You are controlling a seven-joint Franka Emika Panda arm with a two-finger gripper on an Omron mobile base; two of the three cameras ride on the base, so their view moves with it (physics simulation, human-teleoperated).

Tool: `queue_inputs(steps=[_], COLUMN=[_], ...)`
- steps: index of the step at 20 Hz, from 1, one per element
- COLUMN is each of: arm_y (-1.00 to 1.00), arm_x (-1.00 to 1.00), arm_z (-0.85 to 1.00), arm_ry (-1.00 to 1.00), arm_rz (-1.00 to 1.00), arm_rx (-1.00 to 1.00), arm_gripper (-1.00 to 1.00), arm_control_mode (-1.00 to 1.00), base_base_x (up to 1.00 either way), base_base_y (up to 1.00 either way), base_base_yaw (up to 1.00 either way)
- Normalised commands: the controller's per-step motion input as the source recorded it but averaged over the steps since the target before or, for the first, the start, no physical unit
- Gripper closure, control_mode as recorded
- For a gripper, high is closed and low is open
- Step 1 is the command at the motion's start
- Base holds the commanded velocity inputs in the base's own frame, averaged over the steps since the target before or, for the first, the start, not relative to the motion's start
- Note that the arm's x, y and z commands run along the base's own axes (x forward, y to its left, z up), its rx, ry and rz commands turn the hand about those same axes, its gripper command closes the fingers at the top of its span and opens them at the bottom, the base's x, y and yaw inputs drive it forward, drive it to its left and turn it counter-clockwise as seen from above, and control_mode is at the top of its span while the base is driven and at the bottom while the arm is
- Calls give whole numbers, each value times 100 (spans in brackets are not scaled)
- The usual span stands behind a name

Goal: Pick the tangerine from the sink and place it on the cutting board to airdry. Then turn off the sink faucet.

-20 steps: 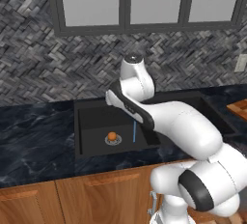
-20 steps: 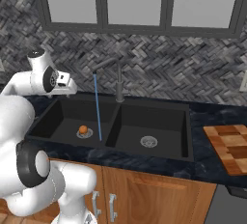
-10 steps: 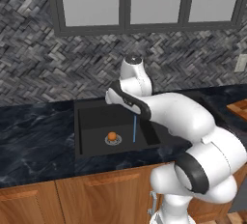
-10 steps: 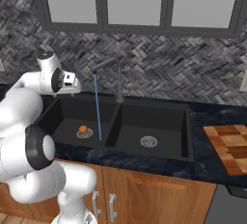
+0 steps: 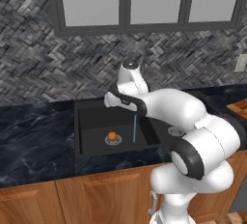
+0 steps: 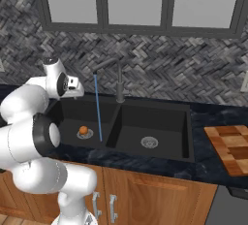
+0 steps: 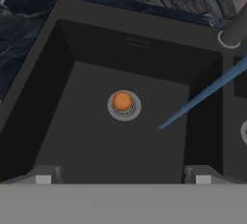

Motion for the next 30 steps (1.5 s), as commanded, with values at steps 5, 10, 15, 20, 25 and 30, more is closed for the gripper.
queue_inputs(steps=[5,10,15,20,25,30], arm_y=[18,11,0,1,0,0], arm_x=[27,28,26,28,14,9], arm_z=[-32,-23,-17,-22,-24,-21], arm_ry=[0,0,0,1,1,2], arm_rz=[0,0,0,0,0,0], arm_rx=[0,0,1,2,2,0], arm_gripper=[-100,-100,-100,-100,-100,-100], arm_control_mode=[-100,-100,-100,-100,-100,-100], base_base_x=[0,0,0,0,0,0], base_base_y=[0,0,0,0,0,0], base_base_yaw=[0,0,0,0,0,0])
